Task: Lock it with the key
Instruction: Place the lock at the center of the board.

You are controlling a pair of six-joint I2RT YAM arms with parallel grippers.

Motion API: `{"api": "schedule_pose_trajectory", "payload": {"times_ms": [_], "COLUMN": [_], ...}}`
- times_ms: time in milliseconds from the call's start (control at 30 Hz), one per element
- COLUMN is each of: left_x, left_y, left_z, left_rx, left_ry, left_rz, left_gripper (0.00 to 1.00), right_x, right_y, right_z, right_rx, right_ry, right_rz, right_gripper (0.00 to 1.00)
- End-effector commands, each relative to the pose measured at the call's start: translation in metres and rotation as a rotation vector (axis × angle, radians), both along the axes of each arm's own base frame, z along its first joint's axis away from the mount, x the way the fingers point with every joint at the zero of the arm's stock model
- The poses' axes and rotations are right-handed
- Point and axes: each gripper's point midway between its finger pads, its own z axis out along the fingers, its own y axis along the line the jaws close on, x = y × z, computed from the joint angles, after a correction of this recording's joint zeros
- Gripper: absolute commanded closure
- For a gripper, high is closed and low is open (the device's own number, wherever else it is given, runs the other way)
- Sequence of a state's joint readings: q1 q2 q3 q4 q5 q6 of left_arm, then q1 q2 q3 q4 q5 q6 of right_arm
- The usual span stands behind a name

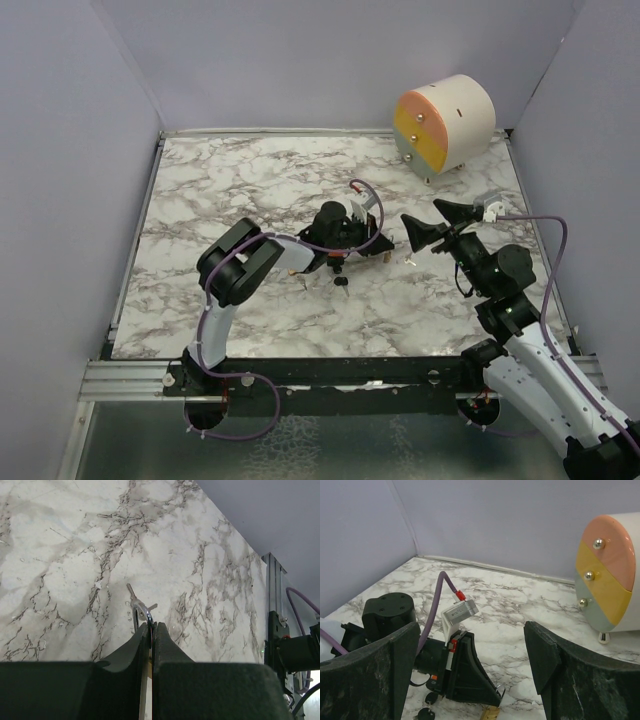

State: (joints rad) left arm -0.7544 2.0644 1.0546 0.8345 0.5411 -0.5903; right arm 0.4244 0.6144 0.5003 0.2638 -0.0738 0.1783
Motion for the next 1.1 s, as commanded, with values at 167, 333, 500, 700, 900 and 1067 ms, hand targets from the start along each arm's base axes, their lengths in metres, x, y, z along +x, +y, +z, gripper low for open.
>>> {"api": "schedule_pose_trajectory", "payload": {"times_ms": [167,333,500,700,900,1067], "left_x": [0.002,0.007,0.012,0.018,0.02,0.021], "left_y": [-0.008,-0.007,-0.009,0.002,0.005,0.006], "left_z": [-0.023,-0.028,-0.031,-0.041,-0.036,-0.033], "left_rx": [0.062,0.081,0.102,0.187,0.212,0.215], "left_ry": [0.082,0.089,0.091,0.092,0.054,0.046], "left_rz": [0.004,0.022,0.037,0.092,0.109,0.115], "left_gripper": [1.0,0.97,0.84,0.62,0.5,0.49], "right_x": [-0.003,-0.005,-0.006,-0.007,-0.006,-0.006], "right_y": [0.001,0.003,0.005,0.005,0.007,0.009], "right_z": [0.011,0.013,0.013,0.013,0.011,0.011], "right_rx": [0.014,0.016,0.014,0.019,0.019,0.018], "right_ry": [-0.037,-0.05,-0.052,-0.059,-0.053,-0.051], "right_rz": [0.01,0.026,0.038,0.041,0.05,0.057], "right_gripper": [0.15,0.15,0.15,0.15,0.15,0.15]}}
